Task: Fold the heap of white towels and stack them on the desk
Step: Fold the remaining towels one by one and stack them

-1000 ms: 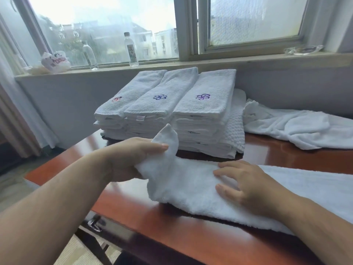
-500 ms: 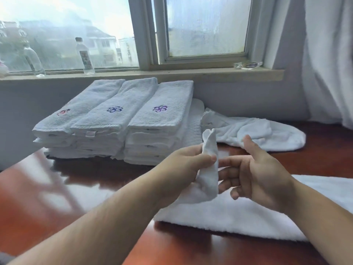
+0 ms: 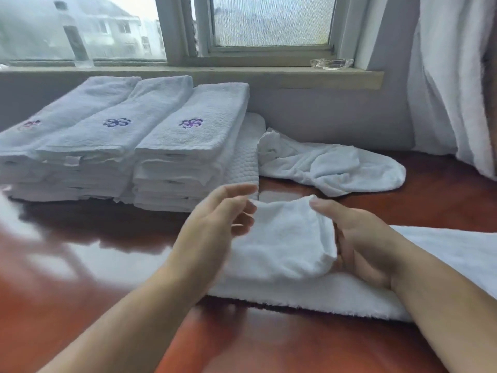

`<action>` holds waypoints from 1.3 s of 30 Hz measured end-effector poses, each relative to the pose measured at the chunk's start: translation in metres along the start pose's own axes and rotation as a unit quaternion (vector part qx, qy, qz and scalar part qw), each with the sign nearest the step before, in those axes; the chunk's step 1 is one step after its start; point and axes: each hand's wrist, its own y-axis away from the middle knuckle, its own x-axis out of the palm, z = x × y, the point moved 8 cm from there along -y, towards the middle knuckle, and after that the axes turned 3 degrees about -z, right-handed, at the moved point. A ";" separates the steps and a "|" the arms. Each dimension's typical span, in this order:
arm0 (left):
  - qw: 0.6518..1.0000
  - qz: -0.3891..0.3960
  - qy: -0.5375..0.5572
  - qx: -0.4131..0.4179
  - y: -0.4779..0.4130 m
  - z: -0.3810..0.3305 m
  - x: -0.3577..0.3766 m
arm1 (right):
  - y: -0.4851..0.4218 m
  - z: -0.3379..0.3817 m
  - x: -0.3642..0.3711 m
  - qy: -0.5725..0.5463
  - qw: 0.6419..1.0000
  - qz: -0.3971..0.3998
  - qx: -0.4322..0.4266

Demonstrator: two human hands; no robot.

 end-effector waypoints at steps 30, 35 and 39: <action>0.814 0.183 -0.515 0.198 0.004 0.026 0.064 | 0.079 0.004 -0.148 0.195 0.933 -0.298 -0.047; 0.860 0.079 -0.444 0.238 -0.007 0.005 0.023 | 0.056 -0.005 -0.098 0.135 0.967 -0.200 -0.086; 0.887 0.032 -0.369 0.275 0.002 -0.009 0.014 | 0.070 0.011 -0.098 0.060 0.963 -0.194 -0.176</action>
